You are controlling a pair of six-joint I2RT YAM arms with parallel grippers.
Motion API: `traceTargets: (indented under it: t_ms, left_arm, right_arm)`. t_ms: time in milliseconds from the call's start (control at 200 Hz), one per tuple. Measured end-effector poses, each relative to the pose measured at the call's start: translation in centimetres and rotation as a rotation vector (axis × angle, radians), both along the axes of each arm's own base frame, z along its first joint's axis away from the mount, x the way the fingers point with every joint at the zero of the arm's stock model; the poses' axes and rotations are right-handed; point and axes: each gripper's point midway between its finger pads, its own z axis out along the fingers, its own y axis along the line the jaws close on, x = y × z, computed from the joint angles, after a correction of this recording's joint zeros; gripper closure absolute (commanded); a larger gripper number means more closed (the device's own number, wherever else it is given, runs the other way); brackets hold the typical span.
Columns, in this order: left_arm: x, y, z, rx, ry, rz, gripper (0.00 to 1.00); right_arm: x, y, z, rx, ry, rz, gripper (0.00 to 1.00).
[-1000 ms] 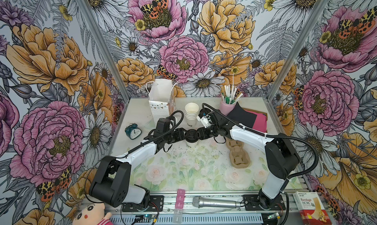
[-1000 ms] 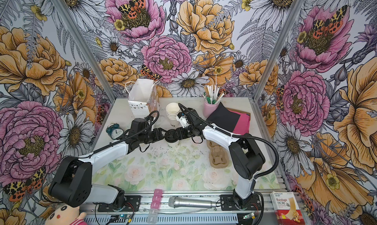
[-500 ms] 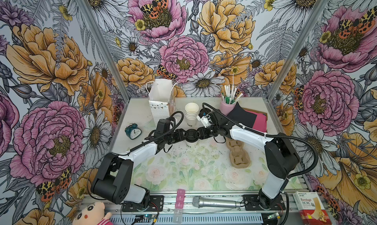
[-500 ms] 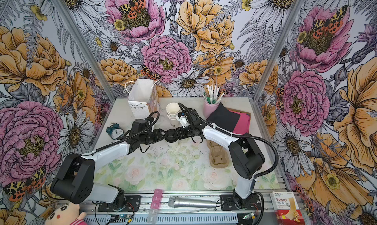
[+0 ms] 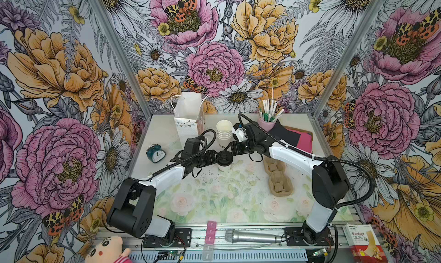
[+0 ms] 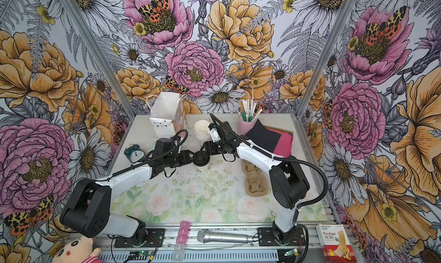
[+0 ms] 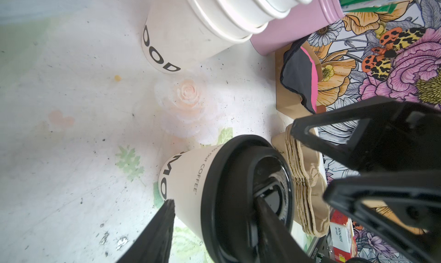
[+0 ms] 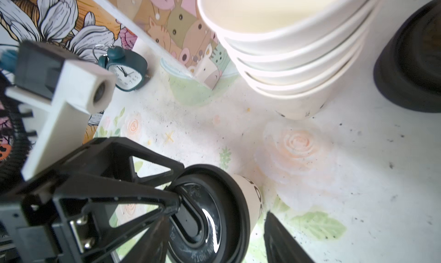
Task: Pack a coffee takeout order
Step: Close the lid on the coffee cup.
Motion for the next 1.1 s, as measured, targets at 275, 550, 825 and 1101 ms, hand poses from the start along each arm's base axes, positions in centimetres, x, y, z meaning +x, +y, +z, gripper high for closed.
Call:
traceTargets:
  t_ms: [275,550,825,1101]
  left_arm:
    - [0.0,0.0,0.0,0.005,-0.003,-0.004,0.45]
    - [0.1,0.0,0.0,0.007,-0.004,-0.005,0.45]
    - [0.0,0.0,0.0,0.008,-0.005,-0.005,0.45]
    - [0.1,0.0,0.0,0.013,-0.007,-0.002,0.40]
  right_arm:
    - [1.5,-0.4,-0.6,-0.030,-0.017,-0.043,0.37]
    - [1.6,-0.5,-3.2,-0.063,0.025,-0.050,0.39]
    - [1.4,-0.6,-3.4,-0.040,-0.002,-0.052,0.40]
    - [1.4,-0.6,-3.2,-0.038,-0.009,-0.052,0.39]
